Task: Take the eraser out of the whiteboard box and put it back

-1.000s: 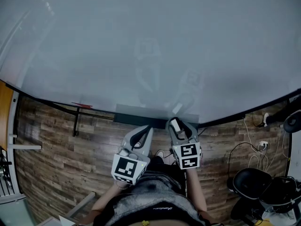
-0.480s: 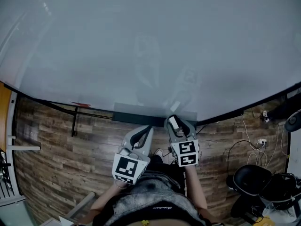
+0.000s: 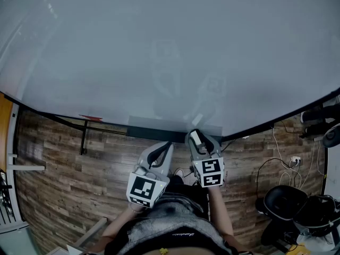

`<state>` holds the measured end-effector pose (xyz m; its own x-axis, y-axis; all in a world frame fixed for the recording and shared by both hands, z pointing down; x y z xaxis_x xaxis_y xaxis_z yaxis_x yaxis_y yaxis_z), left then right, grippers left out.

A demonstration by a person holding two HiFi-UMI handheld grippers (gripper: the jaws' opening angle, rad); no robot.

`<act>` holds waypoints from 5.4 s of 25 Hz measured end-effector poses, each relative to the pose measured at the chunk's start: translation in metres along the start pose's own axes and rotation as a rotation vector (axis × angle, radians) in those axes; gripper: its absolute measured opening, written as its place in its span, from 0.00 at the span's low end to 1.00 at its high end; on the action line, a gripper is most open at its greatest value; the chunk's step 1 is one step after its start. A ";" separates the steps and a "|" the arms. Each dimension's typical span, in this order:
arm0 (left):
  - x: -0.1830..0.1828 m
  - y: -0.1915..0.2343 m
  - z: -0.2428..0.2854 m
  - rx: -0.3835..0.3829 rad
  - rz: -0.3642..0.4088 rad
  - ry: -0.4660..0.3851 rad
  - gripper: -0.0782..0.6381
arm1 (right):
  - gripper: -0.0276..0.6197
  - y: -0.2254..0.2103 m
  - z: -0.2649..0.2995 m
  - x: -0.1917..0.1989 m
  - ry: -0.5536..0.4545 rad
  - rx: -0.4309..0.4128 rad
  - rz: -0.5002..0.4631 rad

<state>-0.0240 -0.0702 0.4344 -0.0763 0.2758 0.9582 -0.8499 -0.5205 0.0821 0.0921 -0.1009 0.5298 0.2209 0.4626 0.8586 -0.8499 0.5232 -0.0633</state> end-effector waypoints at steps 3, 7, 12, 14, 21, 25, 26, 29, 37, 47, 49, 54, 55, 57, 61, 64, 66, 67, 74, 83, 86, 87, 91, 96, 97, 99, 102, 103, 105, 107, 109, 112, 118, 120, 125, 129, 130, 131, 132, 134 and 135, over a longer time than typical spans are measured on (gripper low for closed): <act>0.000 -0.001 0.000 0.000 -0.001 -0.001 0.11 | 0.31 -0.001 0.000 0.000 -0.003 0.000 0.000; 0.000 -0.002 0.000 0.000 -0.002 -0.003 0.11 | 0.31 -0.002 0.000 0.001 -0.009 0.003 0.002; 0.001 -0.002 -0.002 0.002 -0.009 -0.002 0.11 | 0.31 -0.003 0.001 0.001 -0.017 0.005 0.002; 0.001 -0.002 -0.003 0.000 -0.008 -0.004 0.11 | 0.31 -0.003 0.000 0.000 -0.026 0.008 0.004; 0.000 -0.003 -0.005 -0.001 0.000 -0.006 0.11 | 0.30 -0.002 -0.004 0.000 -0.052 -0.022 0.050; -0.002 -0.003 -0.006 0.009 0.001 -0.008 0.11 | 0.30 0.001 -0.009 -0.006 -0.064 -0.054 0.076; -0.002 -0.003 -0.006 0.012 0.002 -0.008 0.11 | 0.30 0.001 -0.010 -0.009 -0.066 -0.054 0.073; -0.003 -0.004 -0.007 0.022 0.000 -0.011 0.11 | 0.30 0.003 -0.017 -0.017 -0.065 -0.060 0.070; -0.005 -0.006 -0.007 0.035 0.000 -0.022 0.11 | 0.30 0.008 -0.041 -0.041 -0.072 -0.072 0.034; -0.005 -0.005 -0.005 0.039 0.013 -0.009 0.11 | 0.30 0.013 -0.069 -0.075 -0.111 -0.069 0.013; -0.005 -0.006 -0.005 0.042 0.015 -0.006 0.11 | 0.30 0.015 -0.074 -0.080 -0.118 -0.073 0.010; -0.003 -0.007 -0.003 0.050 0.010 -0.002 0.11 | 0.30 0.018 -0.082 -0.087 -0.124 -0.079 -0.002; -0.002 -0.008 -0.002 0.050 0.008 0.000 0.11 | 0.30 0.018 -0.083 -0.087 -0.126 -0.080 -0.002; -0.001 -0.009 -0.002 0.052 0.004 0.002 0.11 | 0.30 0.019 -0.086 -0.089 -0.133 -0.084 -0.003; -0.001 -0.010 -0.002 0.051 0.000 0.002 0.11 | 0.30 0.022 -0.090 -0.096 -0.149 -0.091 -0.005; 0.001 -0.009 -0.002 0.047 -0.004 0.003 0.11 | 0.30 0.023 -0.090 -0.098 -0.157 -0.095 -0.009; 0.002 -0.008 -0.002 0.045 -0.003 0.005 0.11 | 0.30 0.024 -0.090 -0.100 -0.159 -0.099 -0.012; 0.002 -0.008 -0.002 0.044 -0.002 0.006 0.11 | 0.30 0.024 -0.090 -0.100 -0.159 -0.101 -0.013; 0.001 -0.006 -0.002 0.038 -0.003 0.010 0.11 | 0.30 0.026 -0.091 -0.106 -0.161 -0.111 -0.021; 0.000 -0.007 -0.002 0.040 0.001 0.010 0.11 | 0.30 0.027 -0.092 -0.107 -0.154 -0.110 -0.027; 0.001 -0.008 -0.001 0.041 0.002 0.012 0.11 | 0.30 0.027 -0.092 -0.106 -0.155 -0.112 -0.028; 0.001 -0.008 -0.001 0.040 0.002 0.012 0.11 | 0.30 0.026 -0.092 -0.106 -0.155 -0.113 -0.027; 0.001 -0.008 -0.002 0.037 0.003 0.014 0.11 | 0.30 0.027 -0.092 -0.106 -0.157 -0.114 -0.029; 0.002 -0.008 -0.003 0.036 0.002 0.014 0.11 | 0.30 0.026 -0.091 -0.106 -0.157 -0.110 -0.035; 0.002 -0.007 -0.003 0.035 0.002 0.015 0.11 | 0.30 0.026 -0.090 -0.105 -0.156 -0.108 -0.036; 0.002 -0.007 -0.004 0.033 0.003 0.015 0.11 | 0.30 0.025 -0.088 -0.103 -0.151 -0.106 -0.034; 0.001 -0.006 -0.005 0.029 0.004 0.014 0.11 | 0.30 0.022 -0.086 -0.100 -0.146 -0.104 -0.027; 0.001 -0.006 -0.006 0.029 0.004 0.015 0.11 | 0.30 0.021 -0.084 -0.098 -0.144 -0.103 -0.025; 0.001 -0.006 -0.006 0.027 0.003 0.016 0.11 | 0.30 0.019 -0.081 -0.094 -0.138 -0.099 -0.023; 0.003 -0.007 -0.006 0.025 0.001 0.017 0.11 | 0.30 0.016 -0.077 -0.089 -0.131 -0.095 -0.018; 0.004 -0.007 -0.005 0.024 0.002 0.020 0.11 | 0.30 0.014 -0.072 -0.083 -0.121 -0.097 -0.013; 0.005 -0.007 -0.004 0.018 0.003 0.025 0.11 | 0.30 0.010 -0.064 -0.073 -0.101 -0.104 -0.006; 0.007 -0.005 -0.003 0.009 0.003 0.027 0.11 | 0.30 0.007 -0.050 -0.053 -0.065 -0.113 0.003; 0.008 -0.003 -0.005 0.008 0.003 0.028 0.11 | 0.30 0.007 -0.046 -0.048 -0.055 -0.109 0.010; 0.009 0.000 -0.004 0.002 -0.003 0.031 0.11 | 0.30 0.002 -0.033 -0.034 -0.021 -0.107 0.022; 0.010 0.002 -0.002 -0.001 -0.006 0.033 0.11 | 0.30 0.001 -0.022 -0.021 0.011 -0.115 0.029; 0.010 0.003 -0.002 -0.002 -0.006 0.034 0.11 | 0.30 0.001 -0.020 -0.019 0.017 -0.116 0.030; 0.010 0.003 -0.001 -0.002 -0.007 0.034 0.11 | 0.30 0.000 -0.018 -0.017 0.022 -0.116 0.031; 0.009 0.003 -0.001 -0.003 -0.008 0.035 0.11 | 0.30 0.000 -0.017 -0.016 0.027 -0.116 0.032; 0.010 0.003 0.000 -0.003 -0.009 0.038 0.11 | 0.30 -0.001 -0.015 -0.013 0.034 -0.115 0.034; 0.010 0.003 0.000 -0.003 -0.009 0.039 0.11 | 0.30 -0.001 -0.014 -0.012 0.037 -0.115 0.035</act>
<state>-0.0279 -0.0690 0.4445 -0.0890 0.3122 0.9459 -0.8523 -0.5153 0.0898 0.0973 -0.0971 0.5125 0.2113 0.5071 0.8356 -0.7973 0.5839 -0.1528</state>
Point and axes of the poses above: the fingertips, and each gripper's own axes: z forward along the fingers, y to its left, x out of its underside, the point moved 2 cm from there along -z, backward along the fingers, and after that the axes turned 8 degrees about -x, right-handed, at the moved point
